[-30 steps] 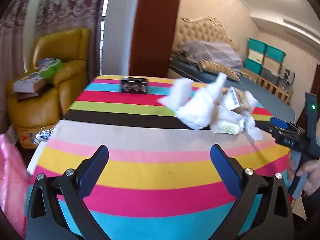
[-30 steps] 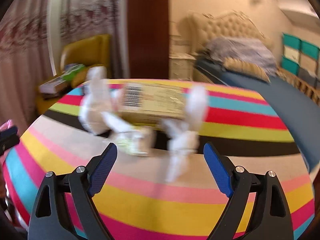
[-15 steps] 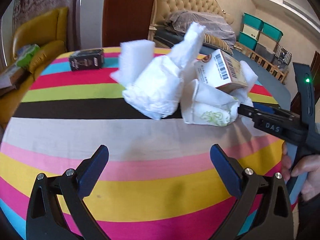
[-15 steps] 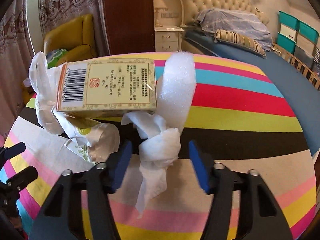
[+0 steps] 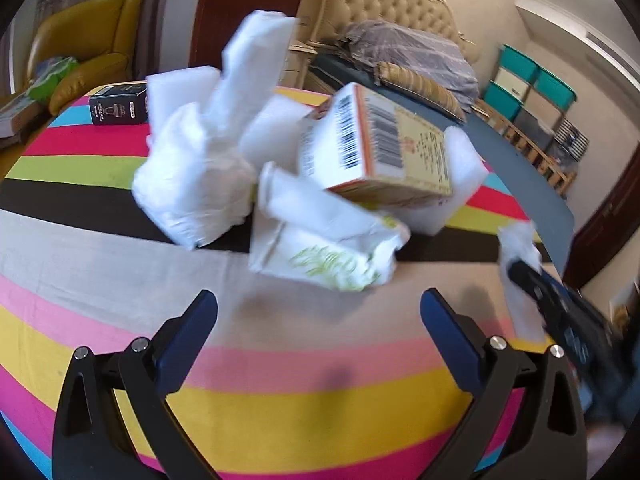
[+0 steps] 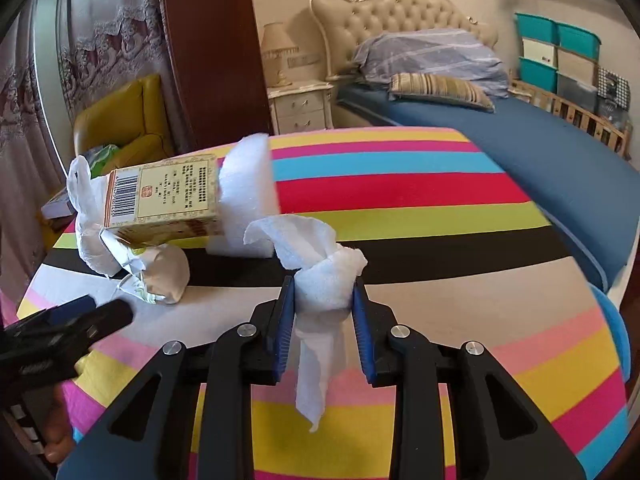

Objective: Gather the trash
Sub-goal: 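Grasp white tissue with the right gripper while the left grasps the white paper bag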

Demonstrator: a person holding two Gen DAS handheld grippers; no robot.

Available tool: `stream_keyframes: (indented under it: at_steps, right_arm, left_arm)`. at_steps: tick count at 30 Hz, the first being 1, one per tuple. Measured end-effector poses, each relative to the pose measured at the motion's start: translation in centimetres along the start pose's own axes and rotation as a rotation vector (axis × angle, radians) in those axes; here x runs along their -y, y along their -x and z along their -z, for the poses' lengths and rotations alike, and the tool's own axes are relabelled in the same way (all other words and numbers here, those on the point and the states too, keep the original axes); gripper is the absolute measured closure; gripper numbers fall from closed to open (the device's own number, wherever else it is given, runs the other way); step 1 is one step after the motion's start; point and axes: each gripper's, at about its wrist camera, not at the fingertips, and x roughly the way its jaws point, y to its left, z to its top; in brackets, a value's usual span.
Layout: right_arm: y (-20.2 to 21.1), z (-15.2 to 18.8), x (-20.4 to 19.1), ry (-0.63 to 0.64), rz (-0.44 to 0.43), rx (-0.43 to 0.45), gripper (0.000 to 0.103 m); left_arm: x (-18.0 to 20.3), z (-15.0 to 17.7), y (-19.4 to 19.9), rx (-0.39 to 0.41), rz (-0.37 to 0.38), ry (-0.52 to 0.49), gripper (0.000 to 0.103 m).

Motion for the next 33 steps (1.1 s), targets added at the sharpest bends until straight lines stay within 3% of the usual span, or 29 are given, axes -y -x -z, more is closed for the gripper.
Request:
stream_keyframes:
  at_steps: [3,10,20,24,28,33]
  right_arm:
    - [0.6,0.1,0.9,-0.024,-0.018,0.017,0.075]
    - [1.0,0.1,1.2,-0.038,-0.053,0.031,0.075]
    - [1.3,0.1,1.3,-0.040,-0.066,0.040,0.074]
    - [1.7,0.4,-0.3,-0.006,-0.088,0.037,0.074]
    - [1.8,0.5,-1.3,0.014,-0.077,0.036,0.074]
    - [1.7,0.5,-1.1,0.000,-0.075,0.031,0.074]
  left_arm:
    - [1.0,-1.0,-1.0,0.043,-0.083,0.046,0.005]
    - [0.3,-2.6,-2.5,0.024,-0.155,0.120,0.005]
    - [-8.9,0.7,4.1,0.004,-0.223,0.147,0.005]
    - [-10.9,1.2,5.4,0.007,-0.167,0.137,0.005]
    - [-9.7,1.2,5.7,0.015,-0.081,0.093,0.005]
    - [-6.3,0.6,5.1,0.076,-0.116,0.006,0.006]
